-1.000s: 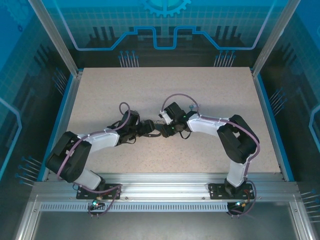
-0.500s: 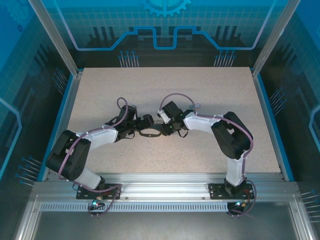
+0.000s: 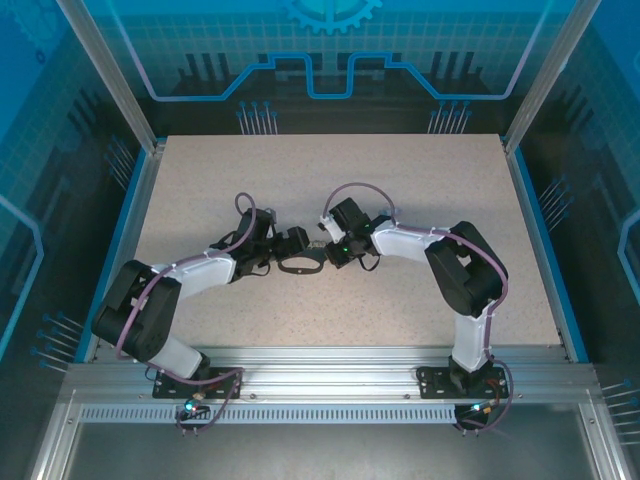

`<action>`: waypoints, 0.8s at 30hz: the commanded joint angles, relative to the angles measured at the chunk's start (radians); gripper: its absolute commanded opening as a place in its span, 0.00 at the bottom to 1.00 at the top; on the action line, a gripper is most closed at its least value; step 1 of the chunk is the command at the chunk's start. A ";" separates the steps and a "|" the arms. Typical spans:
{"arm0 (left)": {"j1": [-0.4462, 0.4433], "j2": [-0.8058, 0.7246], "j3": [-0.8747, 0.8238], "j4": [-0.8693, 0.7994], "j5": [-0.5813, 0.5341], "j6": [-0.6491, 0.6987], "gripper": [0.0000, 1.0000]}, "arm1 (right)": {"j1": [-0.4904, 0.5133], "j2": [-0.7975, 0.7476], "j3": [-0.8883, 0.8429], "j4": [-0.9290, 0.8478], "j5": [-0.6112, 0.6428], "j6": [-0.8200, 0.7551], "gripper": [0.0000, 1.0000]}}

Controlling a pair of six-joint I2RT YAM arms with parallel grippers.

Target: Put the keys on the keyring

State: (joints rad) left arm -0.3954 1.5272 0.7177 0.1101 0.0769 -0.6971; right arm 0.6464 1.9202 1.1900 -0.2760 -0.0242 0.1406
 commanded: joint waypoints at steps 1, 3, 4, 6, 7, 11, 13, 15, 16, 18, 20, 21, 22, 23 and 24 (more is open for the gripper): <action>0.008 -0.001 0.033 -0.011 0.029 0.028 0.99 | -0.011 0.016 0.018 -0.002 -0.039 -0.007 0.13; 0.007 -0.002 0.038 -0.012 0.034 0.028 0.99 | -0.014 0.016 0.015 0.004 -0.047 -0.008 0.11; 0.007 -0.004 0.039 -0.013 0.037 0.028 0.99 | -0.014 0.016 0.013 0.007 -0.053 -0.008 0.11; 0.007 -0.007 0.042 -0.013 0.040 0.029 0.99 | -0.015 0.015 0.011 0.013 -0.065 -0.009 0.15; 0.008 -0.008 0.043 -0.013 0.041 0.028 0.99 | -0.016 0.013 0.010 0.016 -0.071 -0.008 0.19; 0.007 -0.013 0.047 -0.011 0.046 0.030 0.99 | -0.018 0.015 0.012 0.023 -0.076 -0.005 0.25; 0.007 -0.016 0.050 -0.012 0.047 0.029 0.99 | -0.019 0.019 0.017 0.022 -0.080 -0.004 0.25; 0.007 -0.017 0.052 -0.013 0.047 0.031 0.99 | -0.019 0.023 0.021 0.021 -0.083 -0.005 0.23; 0.007 -0.017 0.052 -0.012 0.047 0.030 0.99 | -0.021 0.025 0.022 0.020 -0.084 -0.005 0.22; 0.007 -0.018 0.052 -0.011 0.050 0.031 0.99 | -0.022 0.026 0.022 0.020 -0.085 -0.007 0.18; 0.007 -0.019 0.054 -0.012 0.052 0.031 0.99 | -0.024 0.023 0.020 0.020 -0.088 -0.009 0.13; 0.007 -0.020 0.054 -0.012 0.053 0.031 0.99 | -0.025 0.022 0.019 0.020 -0.089 -0.010 0.10; 0.007 -0.020 0.054 -0.010 0.056 0.030 0.99 | -0.028 0.020 0.017 0.018 -0.090 -0.011 0.07; 0.007 -0.022 0.055 -0.011 0.058 0.030 0.99 | -0.030 0.019 0.016 0.018 -0.091 -0.013 0.04; 0.007 -0.025 0.057 -0.012 0.061 0.030 0.99 | -0.033 0.015 0.014 0.018 -0.093 -0.013 0.00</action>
State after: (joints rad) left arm -0.3954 1.5269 0.7456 0.1097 0.1112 -0.6968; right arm 0.6319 1.9251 1.1908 -0.2607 -0.0952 0.1322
